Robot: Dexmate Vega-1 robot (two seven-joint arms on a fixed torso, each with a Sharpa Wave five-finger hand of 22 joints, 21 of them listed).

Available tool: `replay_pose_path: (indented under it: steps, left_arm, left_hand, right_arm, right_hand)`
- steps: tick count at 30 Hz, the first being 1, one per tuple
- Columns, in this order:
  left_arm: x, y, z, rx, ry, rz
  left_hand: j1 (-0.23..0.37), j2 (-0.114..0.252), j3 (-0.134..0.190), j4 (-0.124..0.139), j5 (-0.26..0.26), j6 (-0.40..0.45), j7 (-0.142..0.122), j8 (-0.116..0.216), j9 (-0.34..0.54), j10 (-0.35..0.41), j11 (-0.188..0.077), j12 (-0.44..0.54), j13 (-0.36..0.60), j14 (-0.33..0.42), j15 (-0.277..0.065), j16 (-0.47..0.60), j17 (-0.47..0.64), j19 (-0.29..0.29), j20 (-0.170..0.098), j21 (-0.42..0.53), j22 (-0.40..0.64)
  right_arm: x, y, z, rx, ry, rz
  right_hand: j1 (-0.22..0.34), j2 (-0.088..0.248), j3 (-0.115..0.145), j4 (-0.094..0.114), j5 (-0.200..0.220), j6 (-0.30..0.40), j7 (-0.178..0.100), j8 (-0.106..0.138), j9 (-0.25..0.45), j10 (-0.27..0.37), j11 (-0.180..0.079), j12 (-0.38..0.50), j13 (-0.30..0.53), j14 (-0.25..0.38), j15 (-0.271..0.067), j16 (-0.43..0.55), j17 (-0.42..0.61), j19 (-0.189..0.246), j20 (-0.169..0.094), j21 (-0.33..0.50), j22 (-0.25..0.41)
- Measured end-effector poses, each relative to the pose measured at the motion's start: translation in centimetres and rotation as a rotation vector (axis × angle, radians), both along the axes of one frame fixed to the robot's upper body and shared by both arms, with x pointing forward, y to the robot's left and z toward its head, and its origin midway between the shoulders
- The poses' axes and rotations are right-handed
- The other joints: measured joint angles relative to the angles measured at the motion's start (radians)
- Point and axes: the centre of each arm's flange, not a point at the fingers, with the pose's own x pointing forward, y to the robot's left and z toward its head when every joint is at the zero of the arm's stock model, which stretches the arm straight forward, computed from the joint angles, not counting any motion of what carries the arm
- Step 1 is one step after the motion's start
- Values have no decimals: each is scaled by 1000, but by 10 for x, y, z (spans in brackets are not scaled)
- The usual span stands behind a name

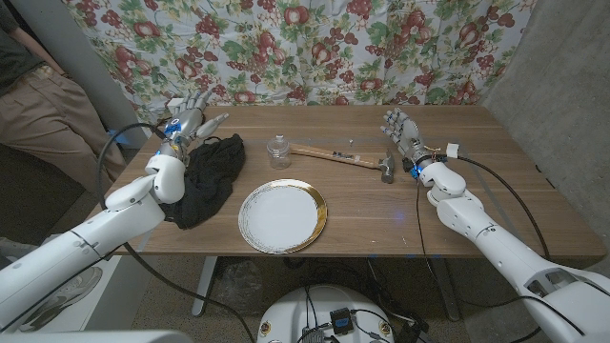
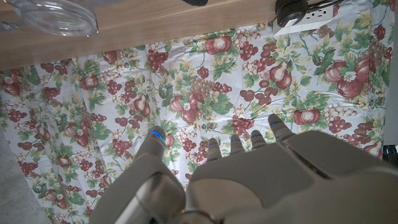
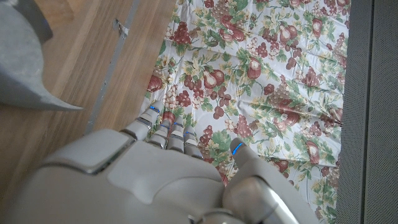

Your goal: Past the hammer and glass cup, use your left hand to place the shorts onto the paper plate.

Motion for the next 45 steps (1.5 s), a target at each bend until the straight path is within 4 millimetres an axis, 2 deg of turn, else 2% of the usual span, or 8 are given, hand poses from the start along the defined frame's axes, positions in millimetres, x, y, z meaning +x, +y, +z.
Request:
replay_pose_path:
  steps: [14,22,32,45]
  left_arm:
    - [10,5,-10,1,46,31]
    - [16,7,-16,12,69,49]
    - [22,9,-24,15,102,62]
    - [28,15,-35,5,137,78]
  left_hand:
    - [-2,-21,-10,-4,0,-11,-11,-6,0,0,0,-6,0,0,0,0,5,-2,9,0,1]
    - [-20,-38,-28,-8,0,-11,-11,-6,0,0,0,-6,0,0,0,0,5,-2,9,0,1]
    - [-25,-43,-35,-12,0,-16,-16,-6,0,4,-3,-6,0,0,0,0,5,-1,9,0,1]
    - [-22,-46,-39,-16,0,-20,-20,-6,0,4,-3,-10,0,0,0,0,5,-2,31,0,1]
  right_arm:
    - [2,2,1,-4,2,0]
    - [3,2,1,-7,1,0]
    - [3,3,1,-8,1,-1]
    - [5,4,1,-10,3,-1]
  right_hand:
    - [0,0,0,0,0,0,0,0,0,0,0,0,0,0,0,0,0,0,0,0,0]
    - [0,0,0,0,0,0,0,0,0,0,0,0,0,0,0,0,2,0,0,0,0]
    - [0,0,0,0,0,0,0,0,0,0,0,0,0,0,0,0,2,0,0,0,0]
    - [0,0,0,0,-4,0,0,0,0,0,0,0,0,0,0,0,2,0,0,0,0]
